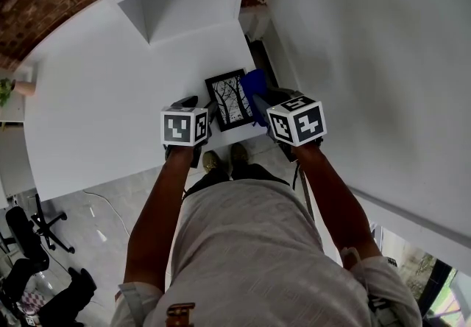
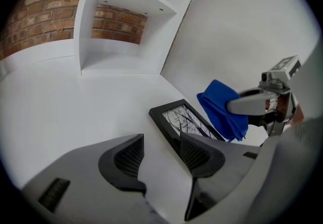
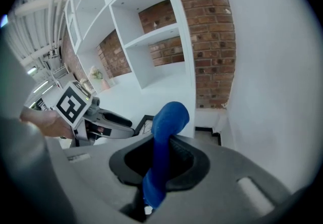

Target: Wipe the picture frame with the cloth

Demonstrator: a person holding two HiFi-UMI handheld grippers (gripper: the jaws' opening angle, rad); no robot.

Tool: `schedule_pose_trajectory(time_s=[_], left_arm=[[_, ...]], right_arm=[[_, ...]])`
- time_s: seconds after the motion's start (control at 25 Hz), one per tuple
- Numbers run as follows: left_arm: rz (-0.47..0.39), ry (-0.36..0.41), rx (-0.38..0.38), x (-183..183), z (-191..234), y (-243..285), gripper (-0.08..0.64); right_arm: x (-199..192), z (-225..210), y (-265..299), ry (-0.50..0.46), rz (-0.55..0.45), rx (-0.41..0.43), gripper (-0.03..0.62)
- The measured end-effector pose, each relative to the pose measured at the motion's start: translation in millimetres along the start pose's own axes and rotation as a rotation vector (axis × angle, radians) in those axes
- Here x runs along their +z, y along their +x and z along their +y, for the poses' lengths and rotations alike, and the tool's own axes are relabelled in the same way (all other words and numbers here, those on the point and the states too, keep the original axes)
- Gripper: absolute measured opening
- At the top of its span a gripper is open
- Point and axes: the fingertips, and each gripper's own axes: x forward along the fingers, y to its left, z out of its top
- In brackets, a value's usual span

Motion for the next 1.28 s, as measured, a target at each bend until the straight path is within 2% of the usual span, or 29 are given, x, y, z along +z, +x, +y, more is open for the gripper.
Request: schedule_pose_trajectory(time_s=[0.2, 0.56, 0.76, 1.28], left_arm=[[0.000, -0.002, 0.001, -0.2, -0.3, 0.4, 0.218], [-0.003, -0.003, 0.002, 0.2, -0.1, -0.4, 0.218], [-0.004, -0.003, 0.001, -0.5, -0.6, -0.2, 0.218], [-0.008, -0.002, 0.003, 0.0, 0.2, -0.2, 0.218]], right_arm=[[10.0, 33.8, -2.3, 0.045, -0.047, 0.097, 0.050], [-12.8, 75.0, 26.5, 0.108, 0.009, 0.177, 0.049], [-28.1, 73.9, 41.3, 0.103, 0.050, 0.156, 0.049], [-41.5, 37.2, 30.1, -0.045, 0.082, 0.039, 0.050]])
